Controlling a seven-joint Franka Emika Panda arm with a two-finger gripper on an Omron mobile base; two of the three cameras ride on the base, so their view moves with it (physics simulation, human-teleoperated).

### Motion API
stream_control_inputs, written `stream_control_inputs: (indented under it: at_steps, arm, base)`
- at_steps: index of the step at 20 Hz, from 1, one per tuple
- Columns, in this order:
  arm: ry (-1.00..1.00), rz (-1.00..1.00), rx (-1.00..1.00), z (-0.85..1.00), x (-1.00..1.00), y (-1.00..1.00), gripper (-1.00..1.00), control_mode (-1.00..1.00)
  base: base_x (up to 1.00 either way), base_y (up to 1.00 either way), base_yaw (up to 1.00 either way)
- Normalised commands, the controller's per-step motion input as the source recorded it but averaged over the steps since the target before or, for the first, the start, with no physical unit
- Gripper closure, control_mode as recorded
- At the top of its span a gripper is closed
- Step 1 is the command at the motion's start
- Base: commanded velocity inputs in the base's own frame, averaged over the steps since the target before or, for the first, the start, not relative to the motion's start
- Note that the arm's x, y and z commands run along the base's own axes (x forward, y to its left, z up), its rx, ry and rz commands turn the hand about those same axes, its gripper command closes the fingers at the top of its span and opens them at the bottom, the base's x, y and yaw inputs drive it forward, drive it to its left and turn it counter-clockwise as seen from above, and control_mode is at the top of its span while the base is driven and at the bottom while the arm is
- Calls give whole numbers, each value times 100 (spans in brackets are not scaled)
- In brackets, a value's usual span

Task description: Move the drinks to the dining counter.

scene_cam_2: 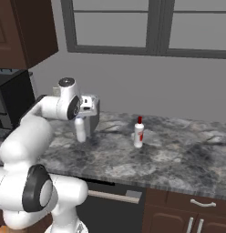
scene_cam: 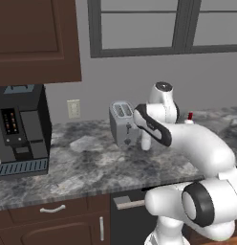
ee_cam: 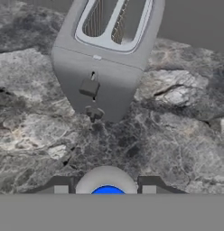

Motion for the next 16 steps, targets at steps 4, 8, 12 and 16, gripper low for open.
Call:
stream_control_inputs:
  at_steps: [4,8,12,16]
  arm:
    - [0,-7,0,100,-59,-24,100,-100]
    - [6,-8,1,66,-72,-5,100,-100]
    - [0,-6,0,59,-69,0,100,-100]
    - [-7,-7,0,90,-70,0,100,-100]
  base:
    - [0,0,0]
    - [0,0,0]
    - [0,0,0]
    - [0,0,0]
